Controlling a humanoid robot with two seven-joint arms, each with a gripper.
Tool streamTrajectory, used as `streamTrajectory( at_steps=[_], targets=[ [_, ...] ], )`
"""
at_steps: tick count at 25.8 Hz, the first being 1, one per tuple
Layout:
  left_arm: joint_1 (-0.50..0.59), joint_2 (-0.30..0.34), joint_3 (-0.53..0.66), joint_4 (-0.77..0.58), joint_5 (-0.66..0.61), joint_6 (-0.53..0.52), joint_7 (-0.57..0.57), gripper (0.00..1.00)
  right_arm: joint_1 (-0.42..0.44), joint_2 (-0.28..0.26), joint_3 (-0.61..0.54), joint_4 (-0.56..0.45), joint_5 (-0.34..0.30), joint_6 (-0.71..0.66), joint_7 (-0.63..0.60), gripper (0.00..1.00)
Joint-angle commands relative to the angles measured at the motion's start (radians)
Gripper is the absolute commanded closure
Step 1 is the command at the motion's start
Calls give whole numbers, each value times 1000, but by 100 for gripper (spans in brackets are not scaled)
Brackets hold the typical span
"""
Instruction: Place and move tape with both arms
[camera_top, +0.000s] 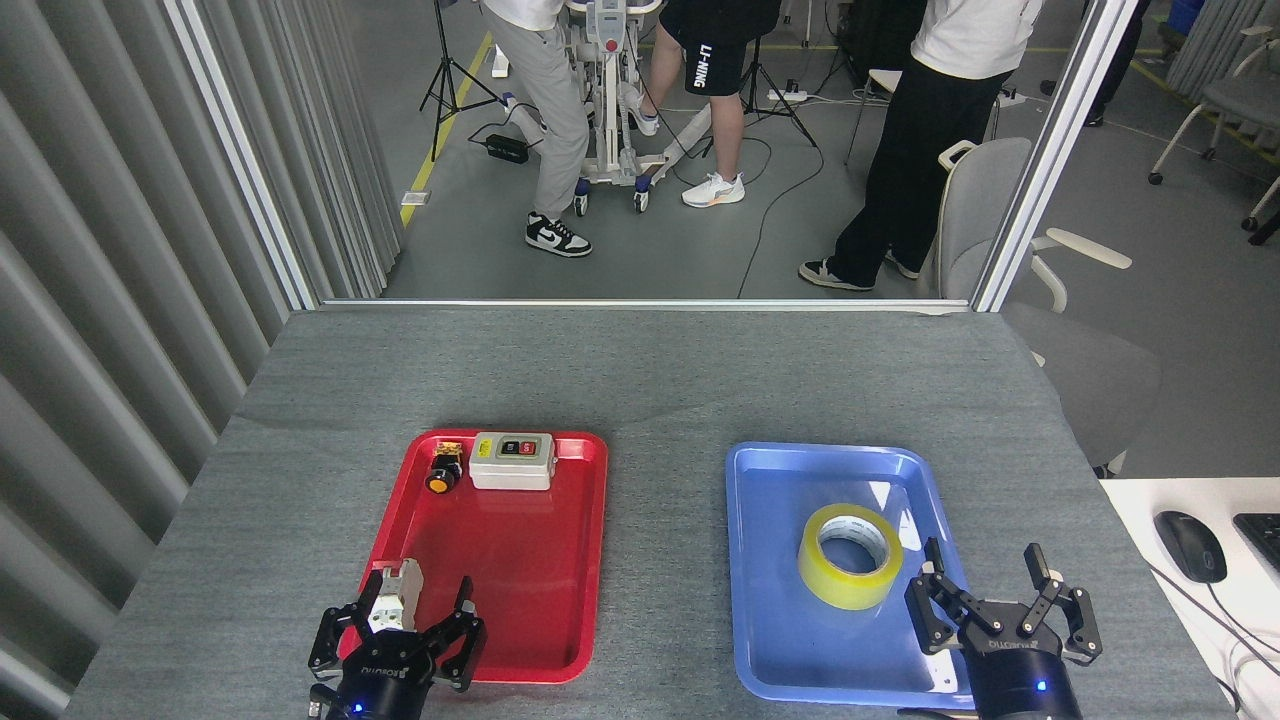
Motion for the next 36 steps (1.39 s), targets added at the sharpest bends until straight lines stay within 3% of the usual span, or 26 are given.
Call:
streamTrajectory(
  at_steps=[1, 7, 9, 16, 36],
  targets=[
    [-6, 2, 1, 0, 18, 0, 0, 0, 79, 1, -1, -44, 1, -7, 3, 0],
    [-23, 15, 23, -9, 140, -2, 0, 0, 85, -25, 3, -58, -35, 10, -12, 0],
    [-24, 20, 26, -9, 145, -2, 0, 0, 100, -53, 28, -69, -37, 7, -12, 0],
    [-35, 51, 26, -15, 147, -2, 0, 0, 111, -61, 46, -69, -100, 1, -61, 0],
    [-30, 84, 50, -3, 151, -2, 0, 0, 108, -64, 52, -61, -107, 0, -63, 0]
  ],
)
